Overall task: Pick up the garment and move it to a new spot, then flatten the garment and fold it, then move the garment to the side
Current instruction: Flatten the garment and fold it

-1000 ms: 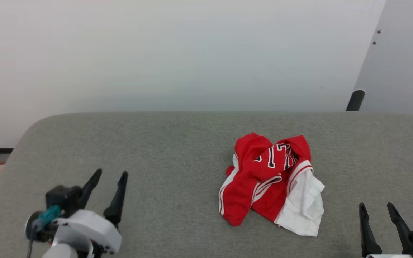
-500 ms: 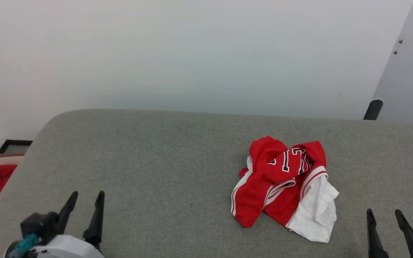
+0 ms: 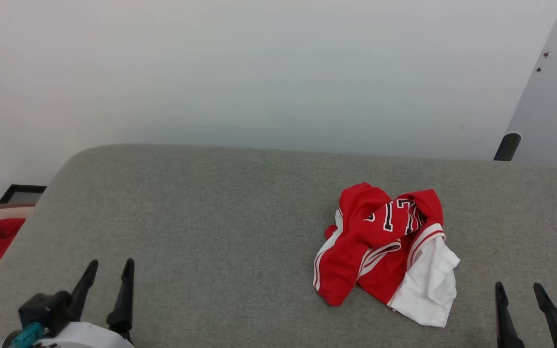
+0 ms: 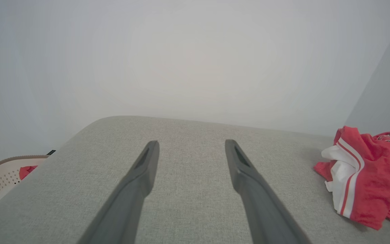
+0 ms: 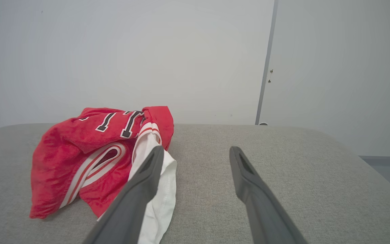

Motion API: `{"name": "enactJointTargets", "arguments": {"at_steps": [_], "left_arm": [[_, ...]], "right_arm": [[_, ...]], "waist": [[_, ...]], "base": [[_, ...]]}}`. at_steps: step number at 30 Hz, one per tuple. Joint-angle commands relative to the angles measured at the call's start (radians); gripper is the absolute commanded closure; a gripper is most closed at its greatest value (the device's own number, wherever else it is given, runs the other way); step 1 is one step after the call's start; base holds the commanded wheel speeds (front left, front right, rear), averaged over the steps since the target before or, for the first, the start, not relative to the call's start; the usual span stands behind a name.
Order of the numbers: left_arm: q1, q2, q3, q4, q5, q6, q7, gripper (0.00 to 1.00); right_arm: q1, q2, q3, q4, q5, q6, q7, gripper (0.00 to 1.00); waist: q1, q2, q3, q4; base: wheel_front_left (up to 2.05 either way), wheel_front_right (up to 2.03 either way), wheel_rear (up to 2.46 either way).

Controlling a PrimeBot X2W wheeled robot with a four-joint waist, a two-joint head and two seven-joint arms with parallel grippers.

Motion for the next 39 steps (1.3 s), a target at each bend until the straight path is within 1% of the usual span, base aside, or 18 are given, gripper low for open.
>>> {"name": "enactJointTargets", "arguments": {"at_steps": [1,5,8,13,16,20,29,39], "left_arm": [[0.005,-0.006,0.007,-0.002,0.010,-0.007,-0.001,0.00],[-0.006,-0.007,0.012,0.000,0.023,-0.013,-0.001,0.00],[-0.017,-0.004,0.014,0.005,0.025,-0.016,-0.001,0.00],[-0.037,-0.010,0.016,0.020,0.035,-0.008,-0.001,0.00],[-0.043,-0.015,0.009,0.025,0.040,-0.011,-0.001,0.00],[-0.058,-0.030,0.000,0.031,0.048,-0.016,-0.001,0.00],[-0.115,-0.073,-0.002,0.030,0.073,-0.030,-0.001,0.00],[-0.172,-0.118,-0.003,0.058,0.092,-0.052,-0.001,0.00]], "right_arm": [[0.003,-0.001,0.002,0.004,0.013,0.000,-0.005,0.00],[-0.002,-0.007,0.023,0.017,0.015,0.000,-0.004,0.00],[-0.016,-0.016,0.038,0.024,0.021,0.000,0.016,0.00],[-0.035,-0.040,0.057,0.044,0.043,0.000,0.090,0.00],[-0.049,-0.054,0.067,0.049,0.048,0.000,0.121,0.00],[-0.069,-0.068,0.084,0.066,0.062,0.000,0.209,0.00],[-0.150,-0.098,0.103,0.101,0.084,0.000,0.422,0.00],[-0.207,-0.089,0.102,0.180,0.067,0.000,0.658,0.00]], "waist": [[0.0000,0.0000,0.002,0.001],[0.0000,0.0000,0.008,0.006],[0.0000,0.0000,0.021,0.015],[0.0000,0.0000,0.052,0.041],[0.0000,0.0000,0.067,0.052],[0.0000,0.0000,0.102,0.075],[0.0000,0.0000,0.216,0.110],[0.0000,0.0000,0.271,0.131]], "base": [[0.00,0.00,0.00],[0.00,0.00,0.00],[0.00,0.00,0.00],[0.00,0.00,0.00],[0.00,0.00,0.00],[0.00,0.00,0.00],[0.00,0.00,0.00],[0.00,0.00,0.00]]}}
